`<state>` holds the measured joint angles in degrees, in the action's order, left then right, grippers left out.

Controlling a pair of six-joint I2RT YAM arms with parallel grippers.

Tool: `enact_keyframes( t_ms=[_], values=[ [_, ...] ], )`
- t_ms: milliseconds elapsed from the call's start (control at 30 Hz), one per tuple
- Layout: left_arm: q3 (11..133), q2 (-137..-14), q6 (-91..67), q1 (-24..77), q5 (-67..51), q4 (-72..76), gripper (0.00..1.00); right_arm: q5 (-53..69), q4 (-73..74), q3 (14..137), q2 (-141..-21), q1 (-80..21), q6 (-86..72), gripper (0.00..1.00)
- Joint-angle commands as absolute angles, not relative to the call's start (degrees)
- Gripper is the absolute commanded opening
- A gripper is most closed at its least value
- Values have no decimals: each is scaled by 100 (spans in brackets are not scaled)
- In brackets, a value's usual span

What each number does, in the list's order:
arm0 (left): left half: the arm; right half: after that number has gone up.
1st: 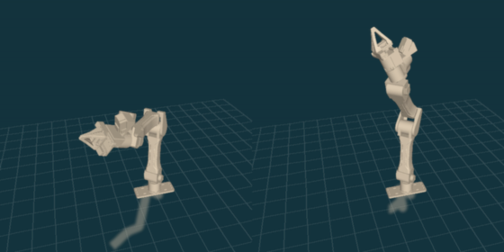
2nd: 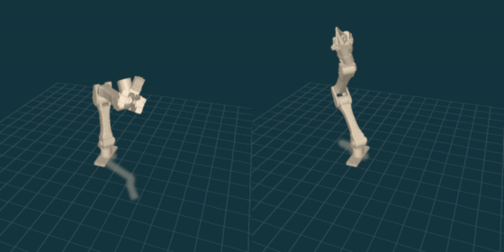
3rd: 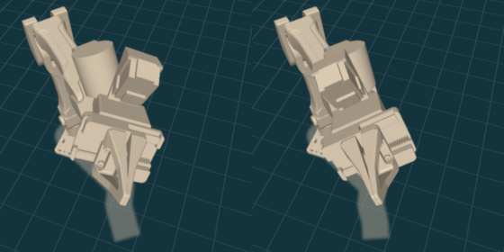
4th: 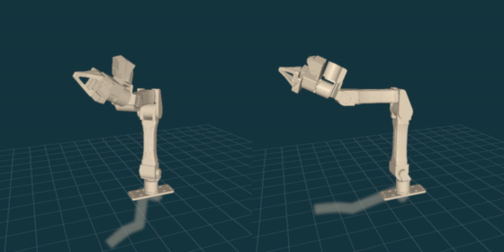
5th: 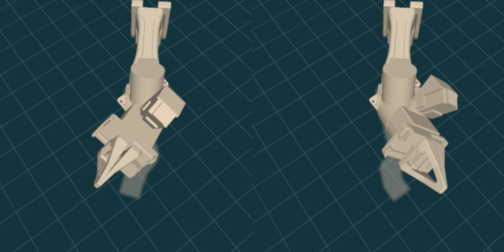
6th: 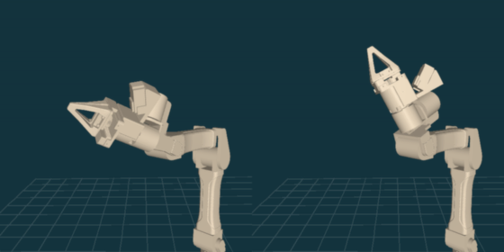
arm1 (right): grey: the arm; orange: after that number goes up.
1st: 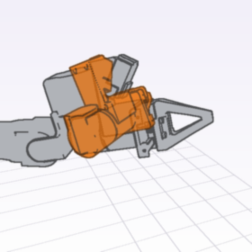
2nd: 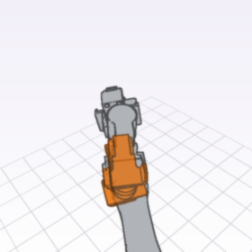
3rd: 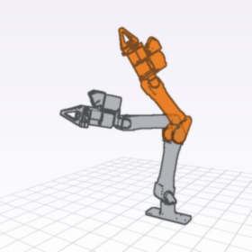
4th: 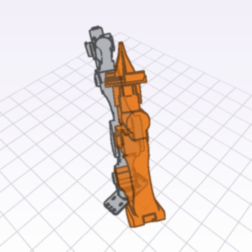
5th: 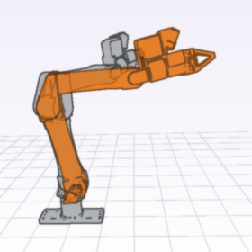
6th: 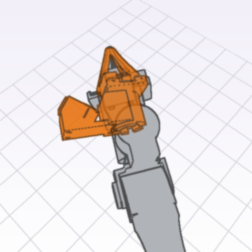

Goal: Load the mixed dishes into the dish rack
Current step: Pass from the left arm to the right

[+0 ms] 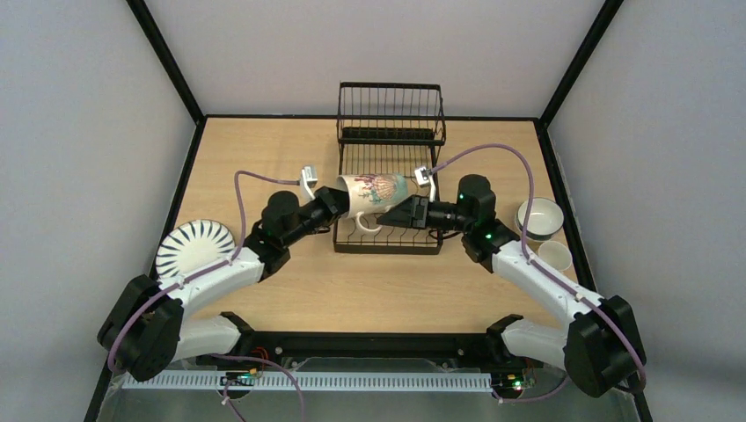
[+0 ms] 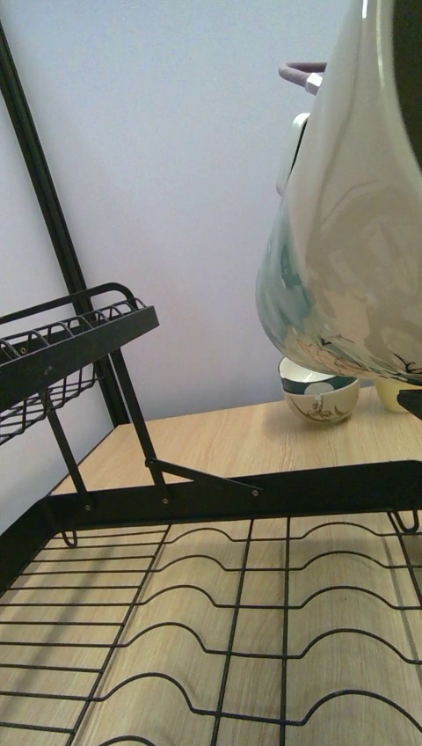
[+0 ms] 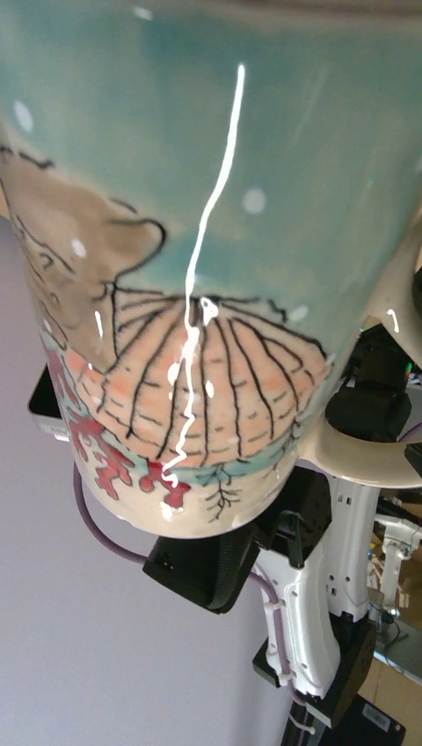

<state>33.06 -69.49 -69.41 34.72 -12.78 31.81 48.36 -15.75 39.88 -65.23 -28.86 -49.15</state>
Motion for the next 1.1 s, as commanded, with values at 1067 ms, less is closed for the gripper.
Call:
enact_keyframes(
  t_ms=[1067],
  values=[
    [3502, -7293, -6934, 4320, -1134, 3989, 2, 4548, -2657, 3920, -6747, -2909, -5750, 49]
  ],
)
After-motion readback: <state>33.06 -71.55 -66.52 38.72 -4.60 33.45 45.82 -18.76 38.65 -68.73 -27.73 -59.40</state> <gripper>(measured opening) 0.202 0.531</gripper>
